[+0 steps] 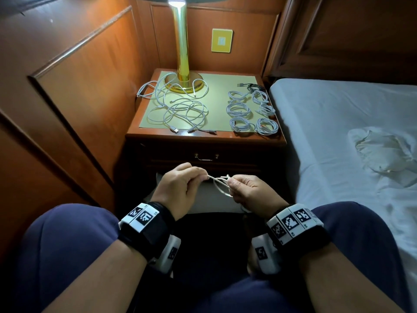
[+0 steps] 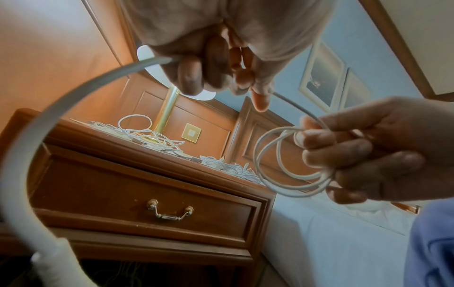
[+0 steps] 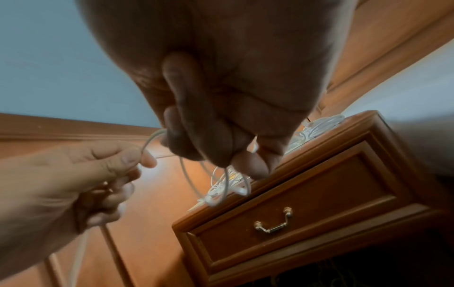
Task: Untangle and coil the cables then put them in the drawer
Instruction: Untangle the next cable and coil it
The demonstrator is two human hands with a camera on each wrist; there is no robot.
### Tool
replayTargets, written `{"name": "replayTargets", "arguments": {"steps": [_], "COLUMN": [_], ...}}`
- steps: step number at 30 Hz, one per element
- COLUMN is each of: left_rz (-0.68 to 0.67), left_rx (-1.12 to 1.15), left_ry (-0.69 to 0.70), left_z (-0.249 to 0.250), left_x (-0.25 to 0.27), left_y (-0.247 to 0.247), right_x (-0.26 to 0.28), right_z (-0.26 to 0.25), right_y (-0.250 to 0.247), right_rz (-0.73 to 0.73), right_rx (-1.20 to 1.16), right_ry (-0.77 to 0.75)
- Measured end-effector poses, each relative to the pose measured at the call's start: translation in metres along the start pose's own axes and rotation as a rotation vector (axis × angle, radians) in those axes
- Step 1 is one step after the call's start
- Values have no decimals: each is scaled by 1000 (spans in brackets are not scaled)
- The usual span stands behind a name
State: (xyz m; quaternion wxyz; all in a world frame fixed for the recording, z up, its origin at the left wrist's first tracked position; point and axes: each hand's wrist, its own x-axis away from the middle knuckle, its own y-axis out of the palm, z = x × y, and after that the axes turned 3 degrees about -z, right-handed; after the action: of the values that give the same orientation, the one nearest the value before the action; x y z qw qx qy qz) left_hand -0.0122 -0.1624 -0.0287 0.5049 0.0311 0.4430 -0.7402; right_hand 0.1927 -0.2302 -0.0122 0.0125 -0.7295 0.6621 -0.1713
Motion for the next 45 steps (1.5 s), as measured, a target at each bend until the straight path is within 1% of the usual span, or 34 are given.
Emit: {"name": "replayTargets", "arguments": {"steps": [2,4,6,8,9,10,12,13,16,19,23,27,30,32,35,38,42,44,45], "left_rz": [0,-18,-100,-225,-263,-290,-311,-323,-353,-301,-200,-52,-36,-27,-51,-110,-191,-240,-239], "left_rx": [-5,34,102,208,273,356,598,662,582,578,602,620,636,619,546,475,462,476,481], "left_ry": [-26,-67,-130,-165,-170,-194,-312,-334,-294,-308,-374,-424,-431,-444,-438,-422,-310,-282,-280], "left_z": [-1,1,4,8,8,8,12,13,18,20,23,26,29,31,29,27,23,24,26], "left_x": [0,0,0,1,2,4,3,3,1,1,-4,-6,-7,-7,-7,-4,-2,-3,-4], "left_y": [1,2,3,6,9,11,13,13,13,17,14,14,14,13,13,14,11,10,11], "right_x": [2,5,8,11,12,13,14,14,14,11,9,9,9,9,10,12,12,12,13], "right_z": [-7,-13,-16,-17,-18,-18,-18,-17,-16,-15,-18,-20,-18,-16,-15,-19,-22,-22,-22], "right_y": [1,2,1,-1,-2,-3,-5,-5,-3,0,5,7,8,7,8,11,6,3,3], "right_rz": [-95,-146,-165,-180,-190,-202,-224,-230,-260,-301,-221,-179,-150,-156,-205,-205,-134,-96,-87], "right_rx": [-174,-331,-481,-606,-646,-666,-666,-656,-655,-702,-640,-644,-678,-686,-660,-637,-719,-775,-787], "right_ry": [53,83,91,112,134,157,175,170,161,155,84,57,52,74,114,173,185,186,179]}}
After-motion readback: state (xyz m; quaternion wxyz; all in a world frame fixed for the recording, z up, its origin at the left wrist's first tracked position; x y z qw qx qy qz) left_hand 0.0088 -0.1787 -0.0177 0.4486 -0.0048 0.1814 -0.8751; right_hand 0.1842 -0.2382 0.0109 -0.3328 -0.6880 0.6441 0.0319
